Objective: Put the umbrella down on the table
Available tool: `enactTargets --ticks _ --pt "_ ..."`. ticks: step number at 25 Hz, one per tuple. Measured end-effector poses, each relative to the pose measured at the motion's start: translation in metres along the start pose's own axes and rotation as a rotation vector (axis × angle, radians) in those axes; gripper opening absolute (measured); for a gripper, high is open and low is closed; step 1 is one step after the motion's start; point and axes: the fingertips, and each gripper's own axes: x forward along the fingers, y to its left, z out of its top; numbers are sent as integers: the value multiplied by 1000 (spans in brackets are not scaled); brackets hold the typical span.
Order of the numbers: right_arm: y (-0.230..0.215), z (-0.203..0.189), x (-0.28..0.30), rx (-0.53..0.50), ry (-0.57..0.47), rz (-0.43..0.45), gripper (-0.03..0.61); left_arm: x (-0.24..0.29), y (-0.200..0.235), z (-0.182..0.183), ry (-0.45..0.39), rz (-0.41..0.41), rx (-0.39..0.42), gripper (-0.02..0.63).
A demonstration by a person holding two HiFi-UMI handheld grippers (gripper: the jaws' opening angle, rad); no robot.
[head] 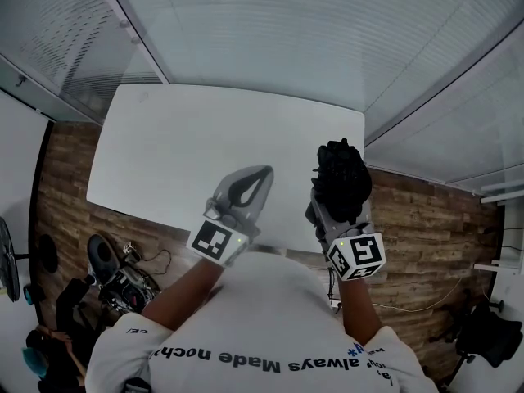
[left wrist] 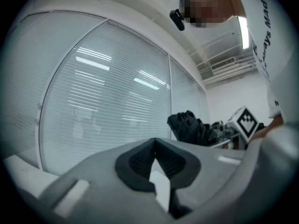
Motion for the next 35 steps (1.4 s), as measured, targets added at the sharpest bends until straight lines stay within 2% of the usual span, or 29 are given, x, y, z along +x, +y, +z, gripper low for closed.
enactTargets --ticks 8,21,30,35 --pt "-20 -97 42 54 268 -19 255 -8 5 -12 26 4 -15 3" --pt "-45 -236 94 138 620 -42 255 -18 13 -17 26 3 -26 3" --pt "-63 -301 108 170 798 -81 255 -18 13 -27 52 -1 -36 3" --pt "-71 -324 112 184 861 -95 255 -17 14 -28 60 1 -31 3"
